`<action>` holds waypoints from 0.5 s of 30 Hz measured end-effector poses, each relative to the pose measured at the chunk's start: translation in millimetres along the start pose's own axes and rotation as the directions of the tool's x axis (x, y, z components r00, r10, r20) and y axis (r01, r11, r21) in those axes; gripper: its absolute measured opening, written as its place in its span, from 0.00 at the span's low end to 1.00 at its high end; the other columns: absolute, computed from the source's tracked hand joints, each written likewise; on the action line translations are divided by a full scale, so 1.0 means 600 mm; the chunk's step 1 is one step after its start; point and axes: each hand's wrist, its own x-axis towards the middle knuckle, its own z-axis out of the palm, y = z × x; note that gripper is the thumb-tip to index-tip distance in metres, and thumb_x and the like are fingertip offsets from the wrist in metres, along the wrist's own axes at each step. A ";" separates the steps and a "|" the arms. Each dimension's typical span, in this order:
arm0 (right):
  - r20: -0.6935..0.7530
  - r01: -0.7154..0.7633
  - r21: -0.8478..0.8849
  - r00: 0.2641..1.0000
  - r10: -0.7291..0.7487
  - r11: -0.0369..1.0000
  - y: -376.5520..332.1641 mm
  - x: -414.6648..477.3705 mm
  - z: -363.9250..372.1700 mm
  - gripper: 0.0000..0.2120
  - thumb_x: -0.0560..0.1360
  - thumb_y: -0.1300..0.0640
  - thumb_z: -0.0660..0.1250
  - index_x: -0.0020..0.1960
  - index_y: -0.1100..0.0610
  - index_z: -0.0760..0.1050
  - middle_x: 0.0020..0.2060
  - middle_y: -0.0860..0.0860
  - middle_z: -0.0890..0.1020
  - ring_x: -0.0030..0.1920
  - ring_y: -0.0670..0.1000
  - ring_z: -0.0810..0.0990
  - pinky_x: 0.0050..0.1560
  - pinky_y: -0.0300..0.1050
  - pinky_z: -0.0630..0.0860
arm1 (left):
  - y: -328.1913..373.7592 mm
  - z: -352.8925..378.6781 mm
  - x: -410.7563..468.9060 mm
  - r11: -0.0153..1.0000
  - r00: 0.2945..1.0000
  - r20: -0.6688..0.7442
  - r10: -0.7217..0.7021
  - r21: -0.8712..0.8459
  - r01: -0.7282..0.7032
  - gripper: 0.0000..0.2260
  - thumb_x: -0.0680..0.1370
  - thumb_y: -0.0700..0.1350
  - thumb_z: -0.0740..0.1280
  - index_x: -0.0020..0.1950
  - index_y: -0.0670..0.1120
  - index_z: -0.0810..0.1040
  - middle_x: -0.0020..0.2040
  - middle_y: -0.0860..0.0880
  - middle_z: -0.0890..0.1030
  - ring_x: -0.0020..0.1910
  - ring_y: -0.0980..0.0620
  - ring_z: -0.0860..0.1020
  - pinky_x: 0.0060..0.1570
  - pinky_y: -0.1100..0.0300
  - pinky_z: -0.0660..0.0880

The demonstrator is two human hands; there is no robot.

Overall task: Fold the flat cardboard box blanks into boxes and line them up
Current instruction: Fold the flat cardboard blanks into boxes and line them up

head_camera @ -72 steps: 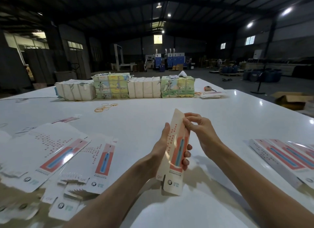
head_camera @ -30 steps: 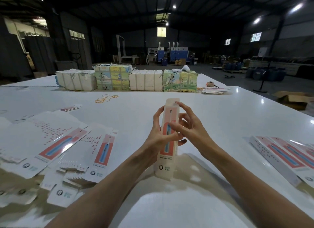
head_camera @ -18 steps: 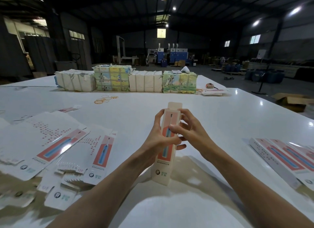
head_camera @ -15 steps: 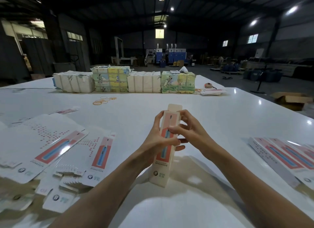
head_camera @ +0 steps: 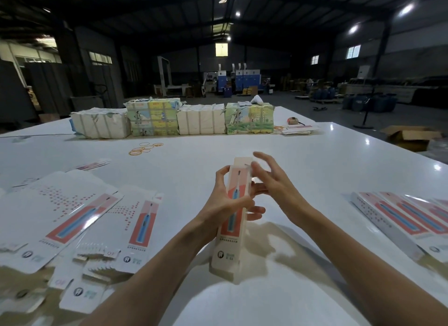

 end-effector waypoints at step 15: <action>-0.093 0.105 -0.013 0.990 -0.106 0.994 0.000 -0.002 -0.014 0.15 0.86 0.63 0.60 0.62 0.54 0.84 0.56 0.47 0.87 0.56 0.53 0.87 0.49 0.50 0.86 | -0.007 0.006 -0.007 0.983 0.998 0.049 0.041 0.176 -0.049 0.40 0.72 0.47 0.78 0.73 0.68 0.56 0.63 0.49 0.75 0.48 0.46 0.88 0.43 0.56 0.85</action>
